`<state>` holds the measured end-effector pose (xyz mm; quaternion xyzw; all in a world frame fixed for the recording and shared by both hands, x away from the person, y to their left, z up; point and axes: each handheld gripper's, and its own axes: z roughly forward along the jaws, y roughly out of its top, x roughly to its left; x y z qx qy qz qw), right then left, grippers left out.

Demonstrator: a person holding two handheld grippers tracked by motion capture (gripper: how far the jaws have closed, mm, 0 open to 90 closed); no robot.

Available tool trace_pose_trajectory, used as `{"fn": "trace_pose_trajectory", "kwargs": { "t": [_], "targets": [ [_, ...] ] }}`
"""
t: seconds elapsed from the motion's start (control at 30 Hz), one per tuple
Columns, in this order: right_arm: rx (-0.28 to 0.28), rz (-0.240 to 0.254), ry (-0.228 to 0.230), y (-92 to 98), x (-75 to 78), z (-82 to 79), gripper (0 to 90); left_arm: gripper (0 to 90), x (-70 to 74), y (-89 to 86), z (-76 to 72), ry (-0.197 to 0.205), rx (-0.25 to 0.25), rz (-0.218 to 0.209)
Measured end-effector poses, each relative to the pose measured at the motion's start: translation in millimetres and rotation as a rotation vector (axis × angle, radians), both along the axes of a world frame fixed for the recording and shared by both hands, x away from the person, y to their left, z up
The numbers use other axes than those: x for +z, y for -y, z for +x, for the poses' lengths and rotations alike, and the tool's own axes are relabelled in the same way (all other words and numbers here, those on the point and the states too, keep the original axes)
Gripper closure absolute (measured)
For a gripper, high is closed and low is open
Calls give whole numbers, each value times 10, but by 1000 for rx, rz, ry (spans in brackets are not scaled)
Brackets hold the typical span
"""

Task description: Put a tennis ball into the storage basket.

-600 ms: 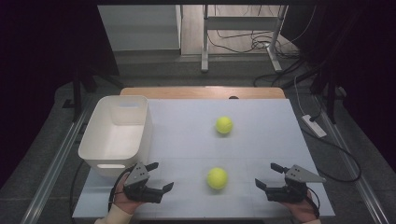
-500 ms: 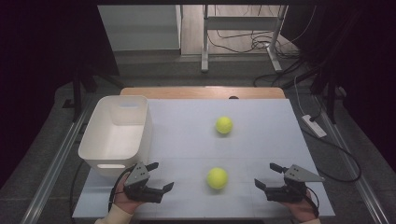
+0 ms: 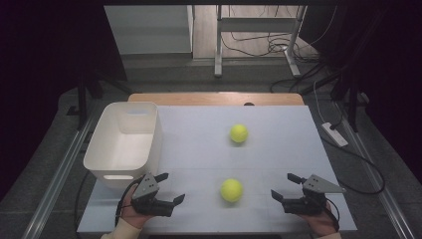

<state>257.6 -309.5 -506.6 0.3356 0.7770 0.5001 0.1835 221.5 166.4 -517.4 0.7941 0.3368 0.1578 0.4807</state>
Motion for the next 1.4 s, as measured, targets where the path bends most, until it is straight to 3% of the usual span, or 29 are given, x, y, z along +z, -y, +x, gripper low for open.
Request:
{"fn": "trace_pose_trajectory", "kwargs": {
  "t": [0.37,1.4],
  "targets": [
    [2,5,5,10,13,-38,120,95,56,45,4,7,-6,-9],
    [4,14,13,11,30,3,127,95,126,287,105,-36,-30,20]
  ]
}}
